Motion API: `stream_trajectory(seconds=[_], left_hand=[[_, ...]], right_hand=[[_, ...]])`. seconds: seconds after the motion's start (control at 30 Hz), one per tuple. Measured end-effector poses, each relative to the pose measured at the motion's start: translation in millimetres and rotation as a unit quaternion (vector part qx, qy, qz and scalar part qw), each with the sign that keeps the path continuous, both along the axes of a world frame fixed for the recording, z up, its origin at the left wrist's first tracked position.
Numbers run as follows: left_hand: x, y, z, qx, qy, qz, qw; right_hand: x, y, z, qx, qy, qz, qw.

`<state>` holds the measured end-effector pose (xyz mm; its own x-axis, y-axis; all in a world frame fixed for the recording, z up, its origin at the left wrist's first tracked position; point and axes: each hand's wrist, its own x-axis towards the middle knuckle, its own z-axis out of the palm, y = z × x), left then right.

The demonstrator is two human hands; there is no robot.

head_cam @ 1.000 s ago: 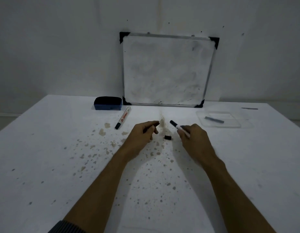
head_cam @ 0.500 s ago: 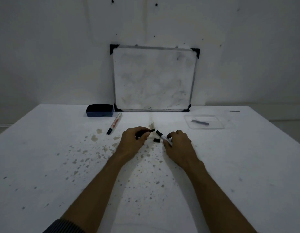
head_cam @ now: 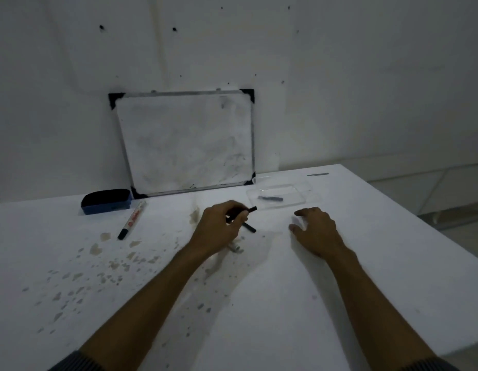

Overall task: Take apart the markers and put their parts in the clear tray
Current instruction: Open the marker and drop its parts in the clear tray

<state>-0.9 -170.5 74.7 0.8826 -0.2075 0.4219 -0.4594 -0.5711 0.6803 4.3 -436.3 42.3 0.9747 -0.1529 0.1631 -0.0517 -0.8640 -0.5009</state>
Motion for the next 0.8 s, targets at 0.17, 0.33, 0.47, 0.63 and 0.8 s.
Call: stream_trajectory(seconds=[0.17,0.33,0.47,0.63,0.8], left_hand=[[58.7,-60.5,33.0,0.038,-0.003,-0.013,0.999],[130.7,-109.8,48.8,0.156,0.056,-0.046,0.985],[174.6,-142.8,43.2,0.301,0.098,-0.080,0.945],[199.8,-154.8,29.9,0.359,0.143,-0.089,0.918],[202.9,-151.0,28.9,0.350,0.148,-0.087,0.921]], right_hand=[[15.0,-16.5,-15.4,-0.084,0.024,-0.024,0.996],[21.7,-20.6,-22.3,-0.089,0.015,-0.016,0.996],[26.5,-23.1,-26.3,-0.082,0.003,-0.015,0.997],[28.9,-24.1,-27.6,-0.082,0.002,-0.018,0.996],[29.4,-24.0,-28.6,-0.070,-0.002,-0.017,0.997]])
